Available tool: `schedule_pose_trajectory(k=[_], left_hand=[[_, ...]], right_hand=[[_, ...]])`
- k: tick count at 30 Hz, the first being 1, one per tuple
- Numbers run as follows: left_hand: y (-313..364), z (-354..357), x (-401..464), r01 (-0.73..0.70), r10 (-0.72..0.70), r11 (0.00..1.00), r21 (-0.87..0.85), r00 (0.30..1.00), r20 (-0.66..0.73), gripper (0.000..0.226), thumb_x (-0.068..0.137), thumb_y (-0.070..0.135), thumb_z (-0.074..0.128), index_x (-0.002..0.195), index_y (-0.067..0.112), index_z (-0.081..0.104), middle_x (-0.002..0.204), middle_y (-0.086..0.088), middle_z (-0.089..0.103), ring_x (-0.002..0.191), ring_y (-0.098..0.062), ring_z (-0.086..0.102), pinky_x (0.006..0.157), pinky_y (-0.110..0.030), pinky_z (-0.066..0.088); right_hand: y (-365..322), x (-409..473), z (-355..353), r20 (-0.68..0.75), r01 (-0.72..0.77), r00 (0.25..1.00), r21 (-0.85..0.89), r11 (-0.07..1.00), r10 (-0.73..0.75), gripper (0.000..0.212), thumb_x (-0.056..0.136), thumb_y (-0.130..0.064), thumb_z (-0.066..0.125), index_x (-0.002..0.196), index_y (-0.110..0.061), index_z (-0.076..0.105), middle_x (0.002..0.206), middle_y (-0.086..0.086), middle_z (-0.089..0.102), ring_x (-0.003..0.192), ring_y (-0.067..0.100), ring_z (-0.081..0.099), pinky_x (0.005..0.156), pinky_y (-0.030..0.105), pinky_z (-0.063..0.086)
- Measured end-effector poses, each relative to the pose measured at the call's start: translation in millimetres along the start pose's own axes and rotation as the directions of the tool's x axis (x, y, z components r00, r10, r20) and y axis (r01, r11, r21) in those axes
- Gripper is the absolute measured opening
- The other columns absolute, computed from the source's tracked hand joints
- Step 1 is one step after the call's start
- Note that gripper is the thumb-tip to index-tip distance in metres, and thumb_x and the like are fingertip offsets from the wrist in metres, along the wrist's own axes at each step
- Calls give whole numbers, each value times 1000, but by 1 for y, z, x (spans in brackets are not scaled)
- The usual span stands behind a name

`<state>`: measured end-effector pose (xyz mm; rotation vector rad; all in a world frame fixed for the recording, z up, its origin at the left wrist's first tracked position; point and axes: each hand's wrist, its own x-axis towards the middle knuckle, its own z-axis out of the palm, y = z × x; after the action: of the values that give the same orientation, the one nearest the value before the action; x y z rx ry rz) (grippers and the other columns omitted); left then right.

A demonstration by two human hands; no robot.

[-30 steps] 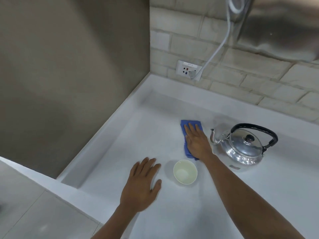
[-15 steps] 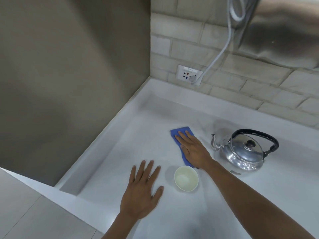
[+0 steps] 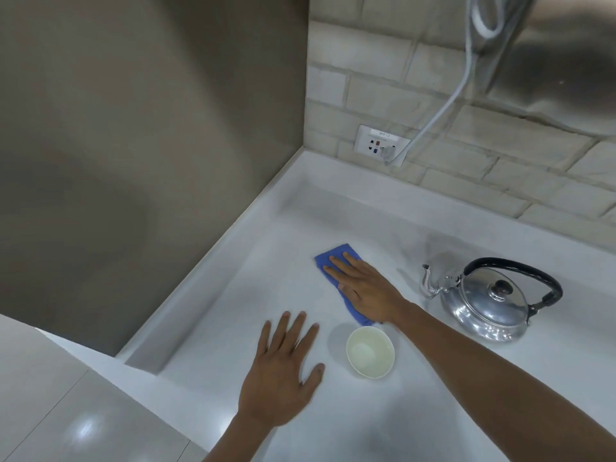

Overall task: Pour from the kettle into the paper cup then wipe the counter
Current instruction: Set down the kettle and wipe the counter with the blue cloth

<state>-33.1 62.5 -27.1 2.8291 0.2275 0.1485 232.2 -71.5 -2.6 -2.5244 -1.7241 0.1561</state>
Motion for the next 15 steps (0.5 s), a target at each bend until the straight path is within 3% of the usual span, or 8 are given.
schedule_pose_trajectory(k=[4, 6, 11, 15], left_hand=[[1, -1, 0, 9, -9, 1000, 7, 1000, 7, 66, 102, 61, 37, 160, 32, 24, 170, 6, 13, 157, -22, 6, 124, -53, 15], [1, -2, 0, 11, -11, 1000, 11, 1000, 6, 66, 102, 61, 36, 160, 32, 25, 170, 6, 13, 157, -22, 6, 124, -53, 16], [2, -3, 0, 11, -11, 1000, 2, 1000, 2, 66, 102, 61, 35, 160, 32, 25, 170, 6, 12, 157, -21, 5, 123, -54, 16], [1, 0, 0, 5, -5, 1000, -6, 1000, -21, 66, 102, 60, 37, 160, 31, 26, 170, 6, 13, 157, -22, 7, 123, -54, 17]], right_hand=[[5, 27, -5, -9, -217, 976, -27, 976, 217, 52, 107, -31, 23, 157, -22, 9, 165, -1, 5, 153, 24, 1, 122, 38, 7], [4, 36, -6, 16, -241, 970, -84, 967, 243, 54, 107, -32, 20, 157, -21, 3, 166, 1, 0, 152, 26, -2, 122, 39, 5], [-6, 13, 2, 10, -28, 1000, -70, 997, 29, 52, 108, -33, 24, 157, -25, 11, 164, -4, 4, 152, 26, -5, 124, 38, 3], [-2, -4, 3, -5, -12, 1000, -18, 1000, 12, 51, 107, -33, 25, 157, -27, 14, 164, -7, 7, 152, 21, -3, 123, 34, 3]])
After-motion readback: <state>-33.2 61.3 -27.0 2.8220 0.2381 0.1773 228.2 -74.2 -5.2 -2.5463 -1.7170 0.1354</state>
